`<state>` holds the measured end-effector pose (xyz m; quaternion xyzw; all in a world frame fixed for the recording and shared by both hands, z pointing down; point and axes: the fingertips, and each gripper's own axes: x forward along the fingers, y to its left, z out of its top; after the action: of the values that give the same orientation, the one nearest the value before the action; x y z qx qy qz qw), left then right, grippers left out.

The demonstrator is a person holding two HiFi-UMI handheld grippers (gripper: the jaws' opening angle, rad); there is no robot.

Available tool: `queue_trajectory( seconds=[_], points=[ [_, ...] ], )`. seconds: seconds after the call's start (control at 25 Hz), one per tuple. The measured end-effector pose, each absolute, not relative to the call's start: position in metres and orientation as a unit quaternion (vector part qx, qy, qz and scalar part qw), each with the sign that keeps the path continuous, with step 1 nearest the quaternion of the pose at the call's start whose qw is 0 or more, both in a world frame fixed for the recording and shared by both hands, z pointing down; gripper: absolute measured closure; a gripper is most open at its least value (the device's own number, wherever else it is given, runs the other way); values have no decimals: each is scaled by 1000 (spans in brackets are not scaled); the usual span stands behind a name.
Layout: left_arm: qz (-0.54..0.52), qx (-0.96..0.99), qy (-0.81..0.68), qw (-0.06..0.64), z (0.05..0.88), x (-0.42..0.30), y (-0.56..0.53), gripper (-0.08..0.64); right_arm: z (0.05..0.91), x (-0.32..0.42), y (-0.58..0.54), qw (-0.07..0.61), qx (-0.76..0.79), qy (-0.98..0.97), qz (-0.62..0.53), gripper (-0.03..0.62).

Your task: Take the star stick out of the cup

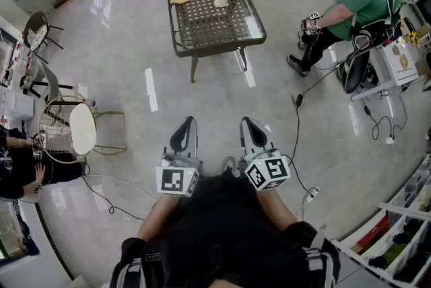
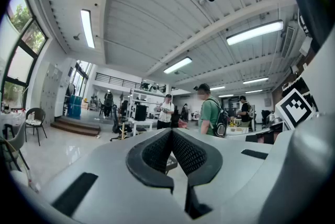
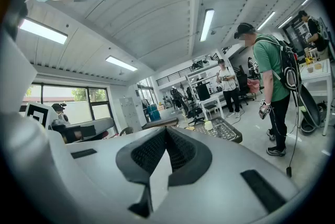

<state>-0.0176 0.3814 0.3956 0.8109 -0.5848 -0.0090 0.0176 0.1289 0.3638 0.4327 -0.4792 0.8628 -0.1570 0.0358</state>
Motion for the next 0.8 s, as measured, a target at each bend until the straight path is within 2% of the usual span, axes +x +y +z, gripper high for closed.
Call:
queue_trajectory(
  seconds=[0.8],
  points=[
    [-7, 795, -606, 6, 395, 50, 375, 549, 435, 191, 352, 34, -443, 883, -149, 583]
  ],
)
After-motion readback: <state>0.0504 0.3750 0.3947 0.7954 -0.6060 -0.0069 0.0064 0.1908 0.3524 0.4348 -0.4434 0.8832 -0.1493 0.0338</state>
